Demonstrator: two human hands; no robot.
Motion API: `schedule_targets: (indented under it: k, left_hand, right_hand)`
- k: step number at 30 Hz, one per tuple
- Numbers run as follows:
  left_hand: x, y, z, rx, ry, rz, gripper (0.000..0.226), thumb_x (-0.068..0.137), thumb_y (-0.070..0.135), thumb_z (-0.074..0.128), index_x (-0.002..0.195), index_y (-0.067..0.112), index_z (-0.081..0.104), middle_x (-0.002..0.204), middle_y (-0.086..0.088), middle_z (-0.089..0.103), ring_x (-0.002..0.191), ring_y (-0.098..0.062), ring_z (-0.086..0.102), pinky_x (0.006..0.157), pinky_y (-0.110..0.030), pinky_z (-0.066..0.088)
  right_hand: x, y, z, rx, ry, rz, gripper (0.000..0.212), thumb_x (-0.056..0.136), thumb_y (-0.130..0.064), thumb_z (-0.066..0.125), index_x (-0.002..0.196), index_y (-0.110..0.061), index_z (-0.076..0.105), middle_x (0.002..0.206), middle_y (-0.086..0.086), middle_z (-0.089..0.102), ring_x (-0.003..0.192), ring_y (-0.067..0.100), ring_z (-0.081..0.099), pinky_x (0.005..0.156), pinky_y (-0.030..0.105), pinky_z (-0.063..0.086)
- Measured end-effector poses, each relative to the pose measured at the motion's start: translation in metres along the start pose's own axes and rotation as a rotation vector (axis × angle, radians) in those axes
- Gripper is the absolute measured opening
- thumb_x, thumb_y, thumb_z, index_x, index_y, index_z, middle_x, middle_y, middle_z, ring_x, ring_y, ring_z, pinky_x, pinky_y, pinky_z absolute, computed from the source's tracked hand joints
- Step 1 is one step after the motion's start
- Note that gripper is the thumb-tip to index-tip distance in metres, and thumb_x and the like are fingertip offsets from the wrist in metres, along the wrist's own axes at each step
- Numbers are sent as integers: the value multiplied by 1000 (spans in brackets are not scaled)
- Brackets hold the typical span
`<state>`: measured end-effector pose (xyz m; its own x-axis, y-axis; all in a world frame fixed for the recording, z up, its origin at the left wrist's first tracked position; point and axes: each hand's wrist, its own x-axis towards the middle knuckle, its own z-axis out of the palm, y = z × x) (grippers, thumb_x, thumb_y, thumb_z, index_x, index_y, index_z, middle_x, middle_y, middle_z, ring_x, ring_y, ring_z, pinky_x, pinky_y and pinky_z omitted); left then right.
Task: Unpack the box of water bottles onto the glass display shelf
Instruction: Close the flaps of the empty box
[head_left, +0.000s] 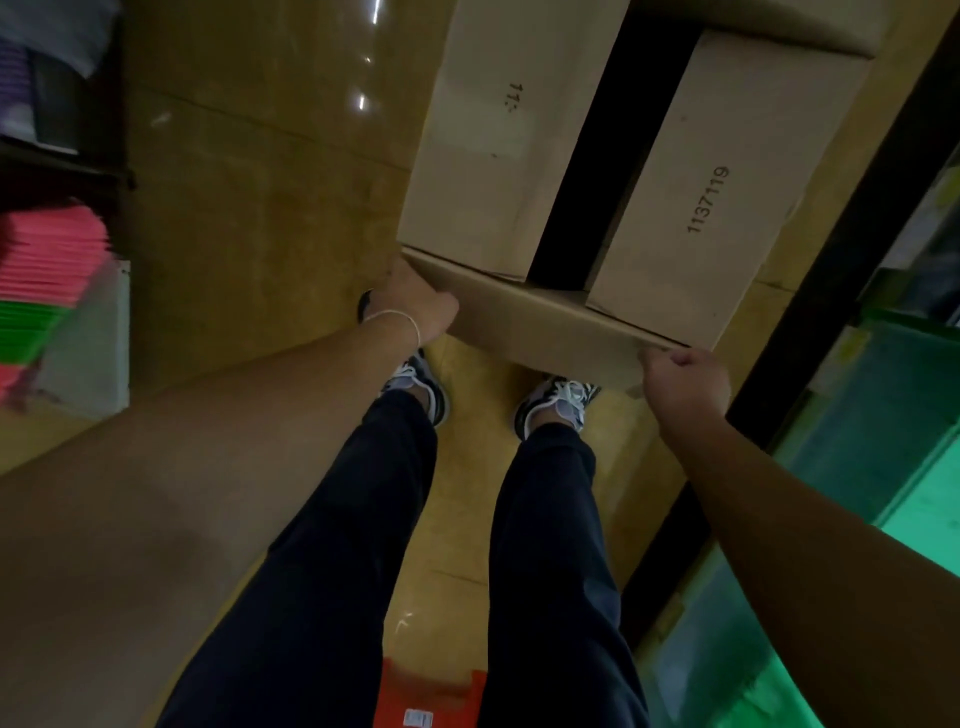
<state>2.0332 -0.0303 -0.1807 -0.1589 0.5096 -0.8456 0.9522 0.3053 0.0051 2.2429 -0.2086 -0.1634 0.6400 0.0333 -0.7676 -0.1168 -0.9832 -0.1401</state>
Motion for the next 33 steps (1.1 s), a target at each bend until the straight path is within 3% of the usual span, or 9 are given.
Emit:
schedule_targets:
  k: [6,10,12,14,17,20,25,28,33]
  left_hand:
    - [-19,-9,-12,-169,-37,-22,66,85,18,56,147,8,32,138,-9,46,130,-32,45,103,-33,40]
    - [-45,-9,-33,-190,-76,-1,10,92,22,59,95,17,51,92,5,49,93,-21,55,68,-23,42]
    - [-56,-9,-41,-109,-92,55,16,92,29,61,93,18,50,93,4,51,90,-18,52,66,-25,43]
    - [-65,-9,-49,52,-100,122,64,88,47,63,137,13,41,129,-5,50,116,-24,52,89,-31,46]
    - [-76,-7,-53,145,-27,124,89,86,61,59,151,12,23,146,-13,41,123,-32,52,89,-35,50]
    - [-79,-5,-60,-322,76,-132,65,87,45,67,138,11,47,127,-5,57,111,-27,60,67,-26,47]
    - [-89,11,-61,-1156,49,-346,47,80,27,76,121,9,59,114,-5,63,90,-27,69,61,-30,60]
    - [-105,40,-49,-1212,-64,-347,20,91,27,66,100,10,61,94,-6,64,75,-22,67,73,-38,62]
    - [-118,88,-19,-977,-245,-275,25,97,35,55,102,11,57,88,-9,60,62,-21,61,59,-35,58]
  right_hand:
    - [-11,-1,-10,-14,-88,31,23,87,-27,63,69,-12,63,64,3,52,61,23,51,64,40,51]
    - [-27,-13,-30,-87,-131,17,25,87,-33,67,72,-14,61,83,15,63,83,35,62,81,43,54]
    - [-31,-18,-39,-118,-142,21,24,87,-37,67,71,-20,60,84,9,64,84,34,62,83,43,55]
    - [-33,-23,-49,-118,-154,35,20,87,-39,67,76,-23,61,82,1,62,80,26,60,81,38,54]
    - [-33,-29,-65,-132,-219,22,19,87,-40,68,79,-24,62,85,2,63,81,26,60,82,40,55]
    - [-31,-37,-78,-152,-259,12,20,87,-37,69,78,-20,64,85,5,64,85,30,62,84,45,54]
    - [-24,-53,-94,-285,-361,-68,23,91,-35,62,83,-13,63,79,9,59,76,29,60,66,32,47]
    - [-23,-70,-97,-474,-424,-219,24,92,-27,55,73,-12,56,71,7,54,69,25,54,61,29,40]
    - [-20,-103,-91,-560,-441,-375,25,96,-24,50,91,-5,65,87,12,65,86,30,62,76,35,51]
